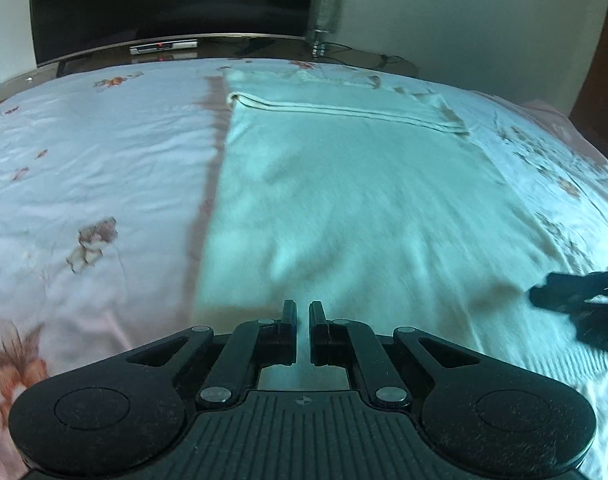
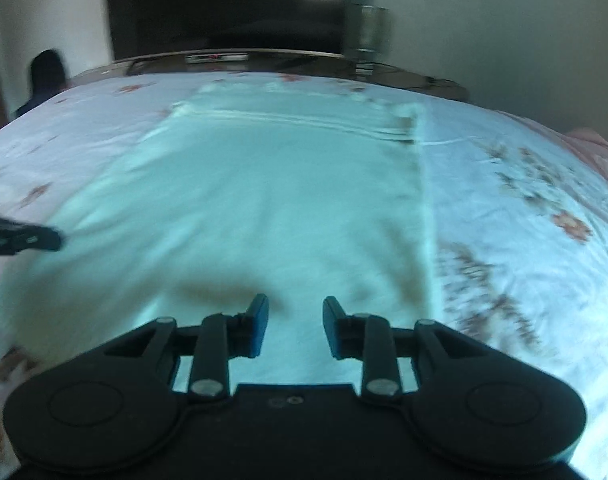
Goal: Fold small clothes
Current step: 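Lower both tools onto the ribbed hem of the sweater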
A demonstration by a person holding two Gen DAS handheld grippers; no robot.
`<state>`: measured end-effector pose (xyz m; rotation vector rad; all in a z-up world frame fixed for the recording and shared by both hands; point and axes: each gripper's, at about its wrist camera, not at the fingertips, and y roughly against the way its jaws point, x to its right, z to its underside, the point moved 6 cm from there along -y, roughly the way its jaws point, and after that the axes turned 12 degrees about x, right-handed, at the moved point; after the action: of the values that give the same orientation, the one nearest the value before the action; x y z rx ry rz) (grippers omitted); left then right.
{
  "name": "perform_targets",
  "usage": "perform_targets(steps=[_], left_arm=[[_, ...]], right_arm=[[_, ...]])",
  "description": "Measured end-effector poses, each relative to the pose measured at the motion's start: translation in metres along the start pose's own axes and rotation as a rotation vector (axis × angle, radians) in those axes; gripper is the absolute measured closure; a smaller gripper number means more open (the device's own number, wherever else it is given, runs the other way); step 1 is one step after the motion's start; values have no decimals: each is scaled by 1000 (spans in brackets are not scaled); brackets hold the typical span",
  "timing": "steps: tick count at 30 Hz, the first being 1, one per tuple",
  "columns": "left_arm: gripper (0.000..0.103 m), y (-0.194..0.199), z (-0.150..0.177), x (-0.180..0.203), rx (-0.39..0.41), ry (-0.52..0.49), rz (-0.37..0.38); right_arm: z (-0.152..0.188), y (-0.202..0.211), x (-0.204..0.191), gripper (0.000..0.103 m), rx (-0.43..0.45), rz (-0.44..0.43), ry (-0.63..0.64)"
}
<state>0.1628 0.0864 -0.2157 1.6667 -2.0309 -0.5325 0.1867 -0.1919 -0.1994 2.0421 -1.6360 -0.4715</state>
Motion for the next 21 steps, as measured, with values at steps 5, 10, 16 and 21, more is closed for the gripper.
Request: perform_targets(steps=[5, 10, 16, 21], left_arm=[[99, -1, 16, 17, -22, -39, 13], [99, 4, 22, 6, -13, -26, 22], [99, 16, 28, -9, -13, -20, 5], [99, 27, 28, -21, -15, 8, -7]], right_arm=[[12, 2, -38, 73, -21, -69, 40], [21, 4, -31, 72, -33, -43, 48], [31, 18, -4, 72, -37, 29, 22], [34, 23, 5, 72, -44, 55, 19]])
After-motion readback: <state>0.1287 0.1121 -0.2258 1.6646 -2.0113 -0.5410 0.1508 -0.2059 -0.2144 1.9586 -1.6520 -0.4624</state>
